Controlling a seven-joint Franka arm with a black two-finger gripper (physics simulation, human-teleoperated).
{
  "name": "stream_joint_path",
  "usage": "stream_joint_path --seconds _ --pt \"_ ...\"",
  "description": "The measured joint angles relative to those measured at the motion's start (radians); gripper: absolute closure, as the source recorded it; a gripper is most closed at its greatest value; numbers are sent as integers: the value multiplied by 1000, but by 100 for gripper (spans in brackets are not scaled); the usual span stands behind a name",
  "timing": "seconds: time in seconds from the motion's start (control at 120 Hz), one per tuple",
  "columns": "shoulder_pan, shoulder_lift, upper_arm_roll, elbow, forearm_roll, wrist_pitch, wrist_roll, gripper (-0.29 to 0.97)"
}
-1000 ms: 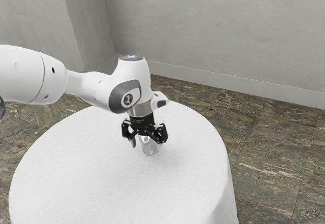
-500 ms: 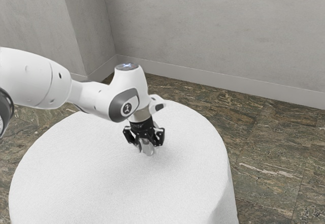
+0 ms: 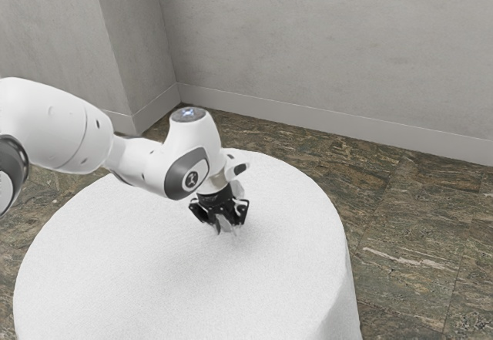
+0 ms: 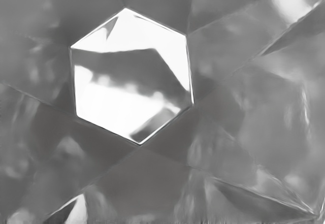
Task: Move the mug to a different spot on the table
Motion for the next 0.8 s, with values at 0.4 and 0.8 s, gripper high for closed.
stream_joint_path --seconds 0.4,0.8 --pt "-3 -15 8 -41 4 133 -12 58" --pt "-32 -182 58 -178 22 179 -33 73"
